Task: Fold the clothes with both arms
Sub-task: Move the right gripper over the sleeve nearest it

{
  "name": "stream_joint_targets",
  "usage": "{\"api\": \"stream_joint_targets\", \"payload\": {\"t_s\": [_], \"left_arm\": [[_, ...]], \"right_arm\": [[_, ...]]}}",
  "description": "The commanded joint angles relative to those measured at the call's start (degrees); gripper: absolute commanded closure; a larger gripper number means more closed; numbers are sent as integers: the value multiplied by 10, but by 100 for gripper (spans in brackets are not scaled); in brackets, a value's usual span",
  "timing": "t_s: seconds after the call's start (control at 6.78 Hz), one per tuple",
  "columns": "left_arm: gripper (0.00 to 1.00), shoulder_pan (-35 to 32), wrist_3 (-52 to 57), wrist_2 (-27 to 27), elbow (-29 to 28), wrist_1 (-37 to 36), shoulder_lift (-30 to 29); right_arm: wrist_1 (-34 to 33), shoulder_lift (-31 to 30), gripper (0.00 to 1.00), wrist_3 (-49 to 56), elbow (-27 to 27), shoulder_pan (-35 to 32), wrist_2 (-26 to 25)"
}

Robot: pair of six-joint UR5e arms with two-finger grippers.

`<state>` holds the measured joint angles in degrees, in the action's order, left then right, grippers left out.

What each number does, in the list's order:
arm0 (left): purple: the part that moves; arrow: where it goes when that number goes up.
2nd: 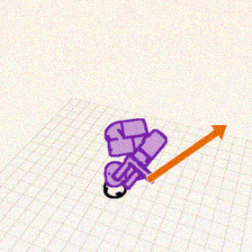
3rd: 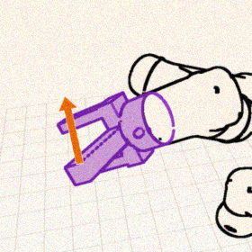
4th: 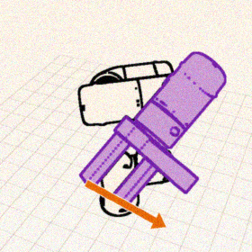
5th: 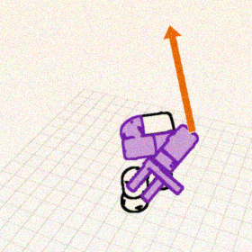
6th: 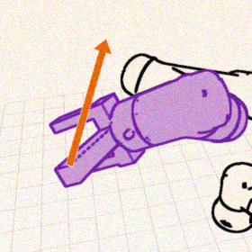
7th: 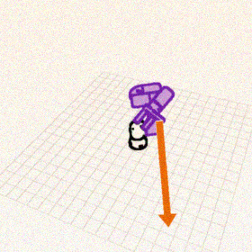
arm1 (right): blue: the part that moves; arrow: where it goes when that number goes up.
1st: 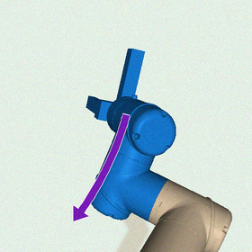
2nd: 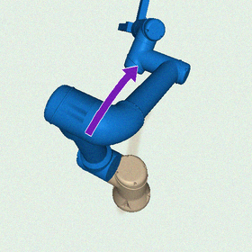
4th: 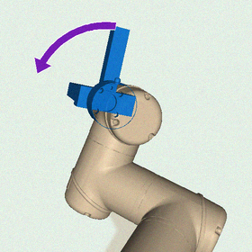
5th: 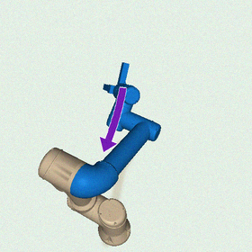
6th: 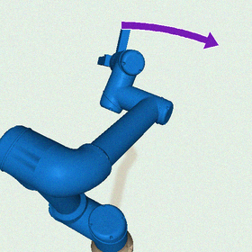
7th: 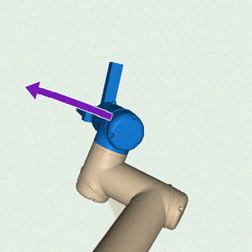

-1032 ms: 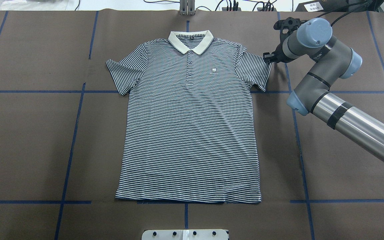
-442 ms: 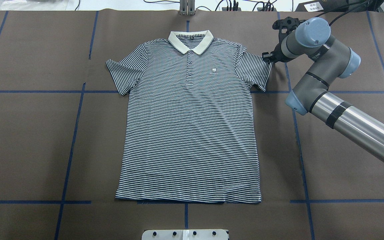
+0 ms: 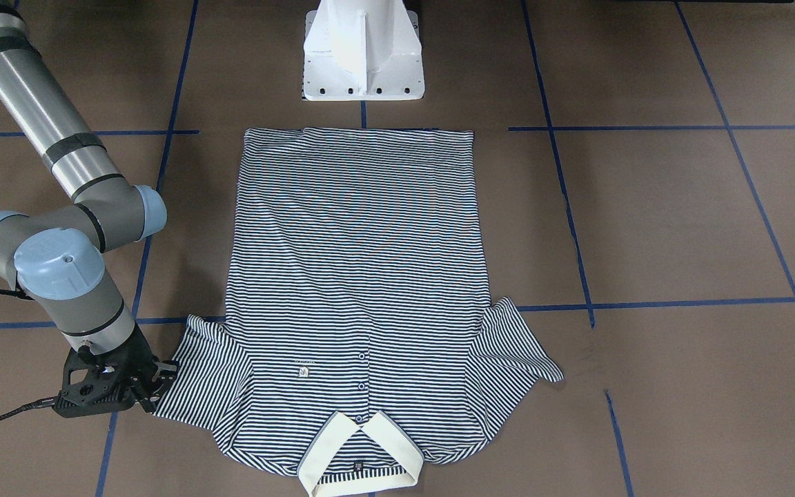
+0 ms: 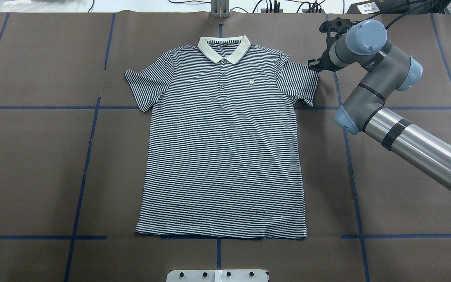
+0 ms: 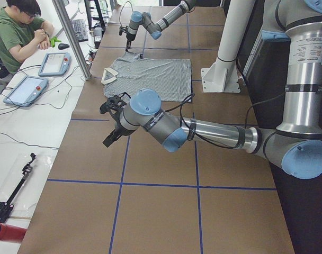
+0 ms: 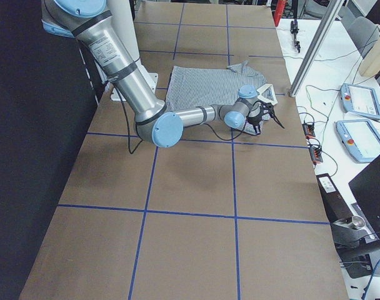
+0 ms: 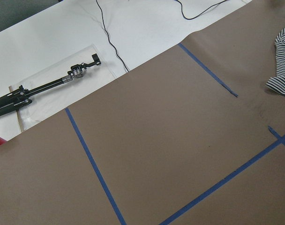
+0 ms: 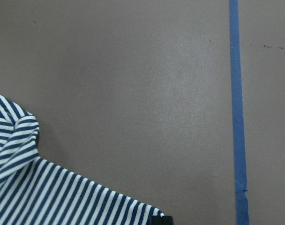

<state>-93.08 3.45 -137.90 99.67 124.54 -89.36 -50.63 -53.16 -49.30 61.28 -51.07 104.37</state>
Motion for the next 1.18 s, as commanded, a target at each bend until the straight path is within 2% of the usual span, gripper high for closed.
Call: {"api": "stream_joint_targets", "payload": {"t_s": [0.0,0.15,0.29,0.44,0.59,1.03], "left_arm": [[0,0,1,0,0,0,1],[0,0,0,0,-1,0,1],[0,0,0,0,-2,0,1],[0,0,0,0,-2,0,1],[0,0,0,0,-3,0,1],[0,0,0,0,1,0,3]], "right_arm": [[-70,1,100,-16,63,1,-7],[-128,12,100,-55,102,25,-50],[-180,52,100,-122,103,68,-106],[-226,117,100,-191,63,103,-162],[-226,176,100,-223,-13,121,-191],[-225,200,100,-232,-36,132,-210]]}}
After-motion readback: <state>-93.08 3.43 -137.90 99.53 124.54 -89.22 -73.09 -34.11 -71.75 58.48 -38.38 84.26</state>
